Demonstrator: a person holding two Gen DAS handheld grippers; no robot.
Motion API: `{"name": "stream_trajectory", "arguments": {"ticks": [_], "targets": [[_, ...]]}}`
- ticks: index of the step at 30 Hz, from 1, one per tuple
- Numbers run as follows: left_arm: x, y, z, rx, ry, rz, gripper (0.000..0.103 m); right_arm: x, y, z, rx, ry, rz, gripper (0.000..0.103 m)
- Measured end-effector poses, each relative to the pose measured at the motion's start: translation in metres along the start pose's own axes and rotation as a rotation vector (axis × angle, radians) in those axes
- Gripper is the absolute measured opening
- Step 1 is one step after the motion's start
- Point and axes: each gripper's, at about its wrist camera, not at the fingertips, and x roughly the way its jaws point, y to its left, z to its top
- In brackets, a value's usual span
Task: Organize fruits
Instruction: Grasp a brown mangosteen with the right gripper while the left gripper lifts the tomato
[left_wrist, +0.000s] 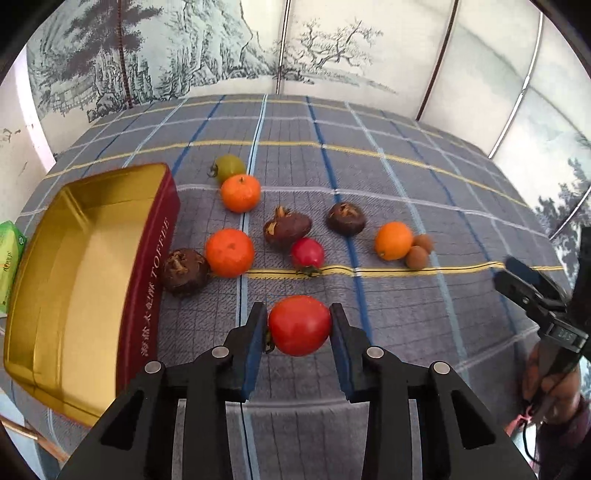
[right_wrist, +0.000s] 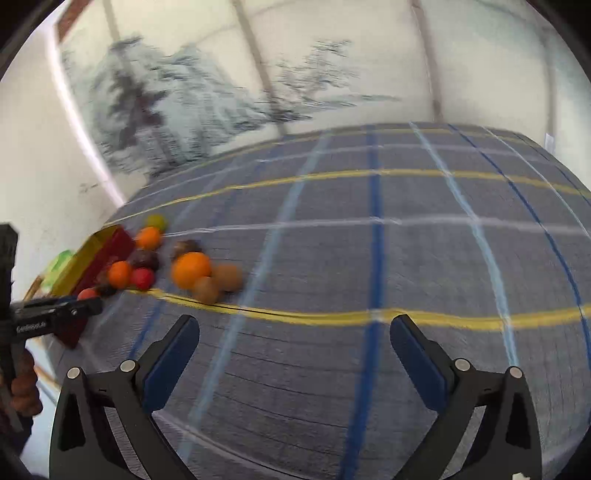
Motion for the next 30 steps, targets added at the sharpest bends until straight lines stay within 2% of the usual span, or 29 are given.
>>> {"name": "stream_trajectory", "arguments": {"ticks": [4,7,10,11,18,20,25,28,30], "targets": [[-0.013,-0.015,0.008,-0.001,-0.013,0.001,0.035,0.012,0.041,0.034,-0.191,0.054,0.073,0.092],[-0.023,-0.019,0.010,-0.008,-0.030,-0.004,0.035,0.036,0.061,0.060,-0.287,0.109,0.131,0.075],[-0.030,-0.019,0.014,-0.013,-0.043,0.001,0.035,0.073,0.084,0.074,-0.404,0.213,0.132,0.063],[-0.031,-0.020,0.017,-0.019,-0.050,0.001,0.035,0.084,0.092,0.077,-0.425,0.246,0.147,0.062],[-0.038,-0.010,0.022,-0.036,-0.069,0.017,0.035,0.135,0.113,0.076,-0.514,0.382,0.132,0.062],[-0.038,-0.007,0.022,-0.037,-0.071,0.015,0.035,0.144,0.114,0.072,-0.529,0.412,0.119,0.054],[-0.036,-0.002,0.026,-0.035,-0.072,0.019,0.035,0.163,0.119,0.070,-0.551,0.465,0.106,0.044],[-0.035,0.002,0.024,-0.039,-0.072,0.020,0.035,0.165,0.122,0.074,-0.553,0.472,0.127,0.035],[-0.034,0.005,0.023,-0.041,-0.069,0.026,0.035,0.167,0.126,0.074,-0.574,0.470,0.111,0.035]]}}
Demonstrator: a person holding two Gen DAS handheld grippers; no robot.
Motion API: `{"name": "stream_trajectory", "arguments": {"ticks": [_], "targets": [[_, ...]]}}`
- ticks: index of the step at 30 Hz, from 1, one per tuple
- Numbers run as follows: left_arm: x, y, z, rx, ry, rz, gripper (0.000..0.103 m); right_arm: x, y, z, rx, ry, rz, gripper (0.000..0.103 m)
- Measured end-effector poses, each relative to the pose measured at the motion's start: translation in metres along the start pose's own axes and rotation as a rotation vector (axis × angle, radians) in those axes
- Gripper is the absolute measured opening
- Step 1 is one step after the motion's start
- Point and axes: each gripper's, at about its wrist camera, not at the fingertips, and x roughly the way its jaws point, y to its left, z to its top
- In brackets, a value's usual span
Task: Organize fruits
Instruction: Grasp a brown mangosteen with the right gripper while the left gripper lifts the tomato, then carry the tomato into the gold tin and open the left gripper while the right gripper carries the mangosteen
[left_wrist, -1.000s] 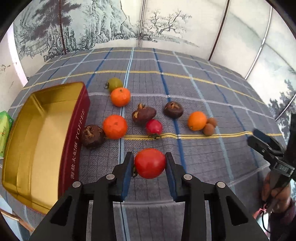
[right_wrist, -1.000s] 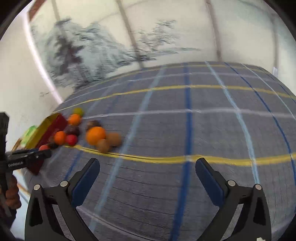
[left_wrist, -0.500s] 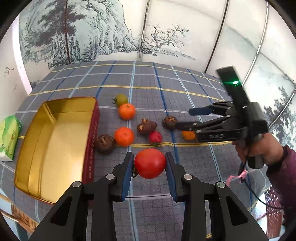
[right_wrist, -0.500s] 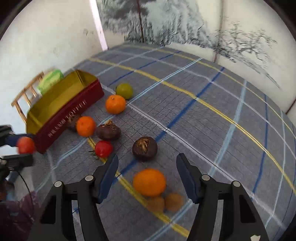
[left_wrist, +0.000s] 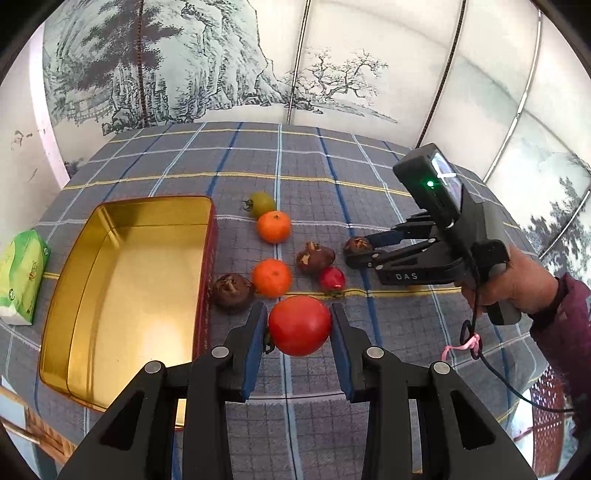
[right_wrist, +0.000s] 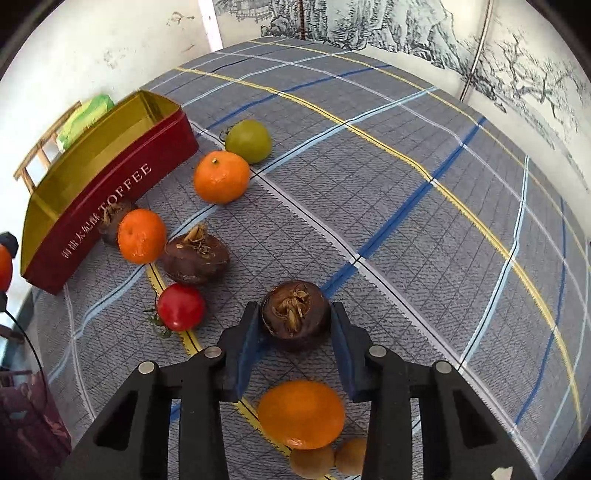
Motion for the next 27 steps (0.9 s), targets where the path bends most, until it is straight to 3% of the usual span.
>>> {"name": "stream_trajectory", "arguments": {"ticks": [4,17,27], "targets": [[0.000,0.009,0.000,-0.011,0.007,0.013,0.035,-0.010,0.003,-0.003,0.021,-0.039,-0.003,0.035],[0.000,0.046,-0.001,-0.019,0.000,0.111,0.035,-0.109,0.022,-0.042,0.202,-0.334,0.021,0.035],[0.018,0.099,0.000,0.007,0.031,0.248,0.035,-0.136,0.041,-0.059,0.233,-0.394,0.026,0.035]]}}
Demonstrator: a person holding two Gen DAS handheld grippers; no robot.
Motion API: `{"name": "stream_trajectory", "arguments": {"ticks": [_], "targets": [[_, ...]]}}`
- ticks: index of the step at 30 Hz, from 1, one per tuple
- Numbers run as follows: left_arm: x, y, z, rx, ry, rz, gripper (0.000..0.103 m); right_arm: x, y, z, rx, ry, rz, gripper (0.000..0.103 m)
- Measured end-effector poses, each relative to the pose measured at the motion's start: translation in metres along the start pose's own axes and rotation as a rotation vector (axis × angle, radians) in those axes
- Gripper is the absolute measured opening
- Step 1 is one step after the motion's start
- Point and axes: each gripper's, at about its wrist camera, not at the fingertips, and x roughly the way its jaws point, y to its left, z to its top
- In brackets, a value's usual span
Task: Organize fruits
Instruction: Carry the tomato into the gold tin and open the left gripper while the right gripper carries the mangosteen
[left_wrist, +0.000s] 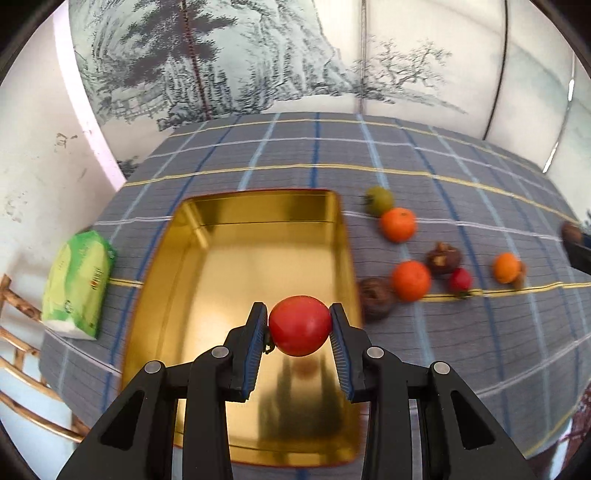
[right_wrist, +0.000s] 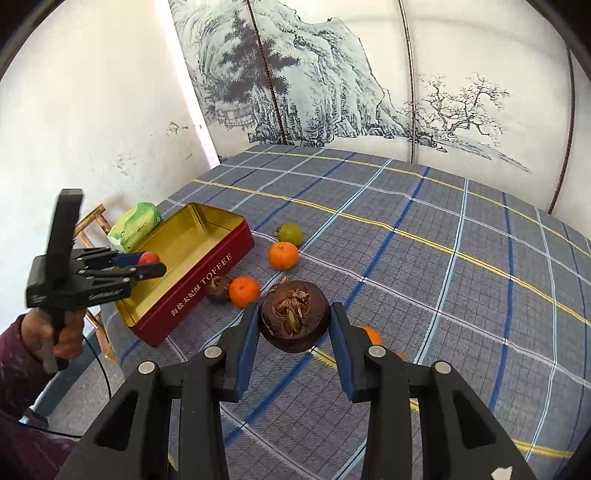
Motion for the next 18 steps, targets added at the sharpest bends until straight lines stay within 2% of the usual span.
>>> {"name": "stream_trajectory", "arguments": {"ticks": [9,18], "targets": [[0.043,0.037,0.020,0.044,0.048,0.100,0.035,0.001,0.003,-0.008,0.031,0.012,-0.005,0.035],[0.075,0.057,0.034,0.059,0.098,0.133,0.035,0.009,0.008,-0.007,0.031,0.025,0.007,0.035]]}}
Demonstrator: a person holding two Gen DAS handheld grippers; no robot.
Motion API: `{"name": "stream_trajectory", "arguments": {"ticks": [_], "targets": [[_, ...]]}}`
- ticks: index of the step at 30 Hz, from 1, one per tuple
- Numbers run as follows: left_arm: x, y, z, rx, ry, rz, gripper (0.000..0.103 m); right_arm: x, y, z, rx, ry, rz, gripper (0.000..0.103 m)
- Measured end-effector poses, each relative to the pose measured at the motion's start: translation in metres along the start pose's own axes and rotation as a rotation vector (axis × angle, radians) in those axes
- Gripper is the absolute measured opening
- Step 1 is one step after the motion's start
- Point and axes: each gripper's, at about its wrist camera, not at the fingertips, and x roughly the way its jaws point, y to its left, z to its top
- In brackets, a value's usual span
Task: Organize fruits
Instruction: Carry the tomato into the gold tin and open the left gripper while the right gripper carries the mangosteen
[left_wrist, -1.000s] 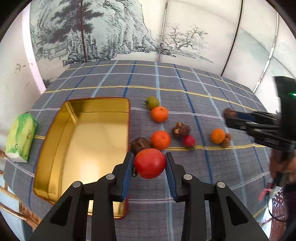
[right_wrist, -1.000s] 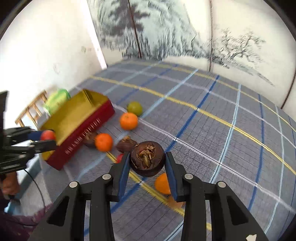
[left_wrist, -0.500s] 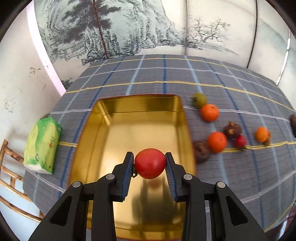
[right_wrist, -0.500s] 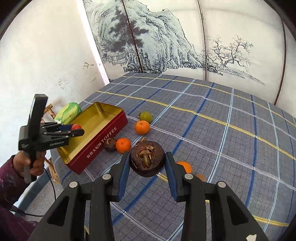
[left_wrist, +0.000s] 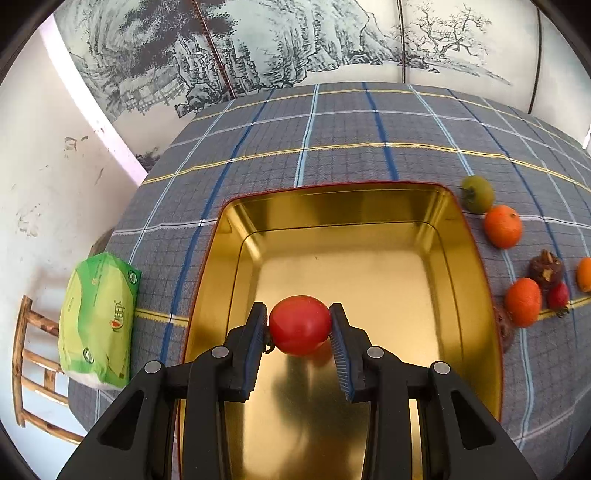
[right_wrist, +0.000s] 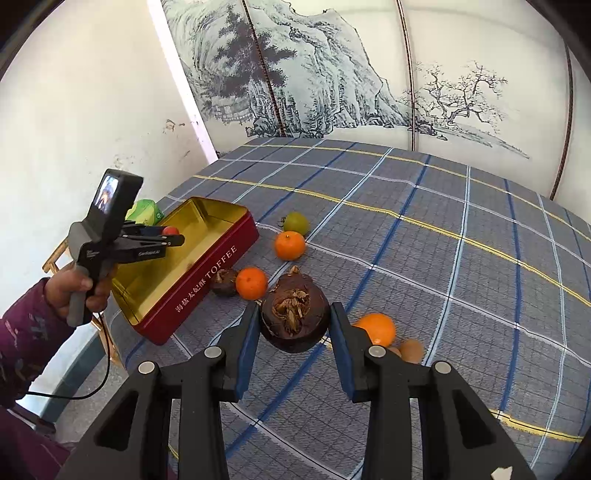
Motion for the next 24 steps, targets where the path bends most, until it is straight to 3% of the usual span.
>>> {"name": "stream_trajectory", "arguments": {"ticks": [16,24], "targets": [[0.038,0.011,0.008,0.006,0.119,0.004,0.035,0.016,0.017,0.006,-0.004,0.026,0.020,0.035],[0.036,0.023,0.008,-0.038,0.108,0.014,0.036,0.024,0.028,0.008,-0.015,0.037,0.038,0.035]]}}
